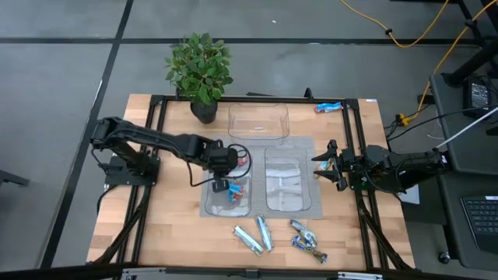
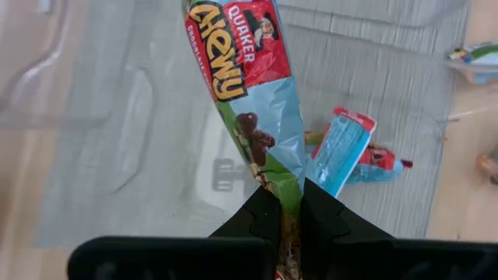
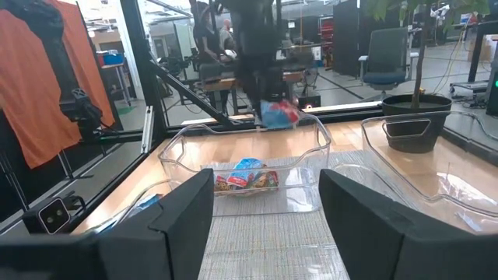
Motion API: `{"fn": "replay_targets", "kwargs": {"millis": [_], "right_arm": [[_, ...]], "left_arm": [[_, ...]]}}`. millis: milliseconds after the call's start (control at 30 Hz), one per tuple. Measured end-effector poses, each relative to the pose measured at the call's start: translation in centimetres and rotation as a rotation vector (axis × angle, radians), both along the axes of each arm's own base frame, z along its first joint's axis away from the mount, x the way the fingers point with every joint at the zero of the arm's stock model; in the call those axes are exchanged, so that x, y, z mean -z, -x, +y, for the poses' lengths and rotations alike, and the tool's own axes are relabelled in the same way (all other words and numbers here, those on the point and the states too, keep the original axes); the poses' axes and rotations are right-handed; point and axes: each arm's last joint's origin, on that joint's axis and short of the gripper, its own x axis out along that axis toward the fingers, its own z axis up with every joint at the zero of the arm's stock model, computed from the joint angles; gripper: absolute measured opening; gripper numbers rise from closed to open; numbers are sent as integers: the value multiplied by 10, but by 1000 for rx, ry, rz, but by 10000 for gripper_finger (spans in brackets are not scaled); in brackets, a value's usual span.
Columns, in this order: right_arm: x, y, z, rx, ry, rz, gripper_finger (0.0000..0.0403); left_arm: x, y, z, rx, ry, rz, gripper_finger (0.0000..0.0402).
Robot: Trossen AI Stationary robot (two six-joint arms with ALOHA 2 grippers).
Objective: Pick and place Granola Bars by type
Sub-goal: Put the red granola bar into the bottom left transparent bin
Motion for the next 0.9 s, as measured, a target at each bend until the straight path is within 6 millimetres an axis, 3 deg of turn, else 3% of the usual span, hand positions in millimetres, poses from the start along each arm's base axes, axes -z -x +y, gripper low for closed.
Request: {"fn": "replay_targets", "kwargs": {"millis": [367,900], "right_arm": [[0,0,0,0,0,0,236],[0,0,0,0,0,0,236]], "left_arm": [[48,13,7,-108,53,53,16],[50,9,11,-184,100,-11,97]]}}
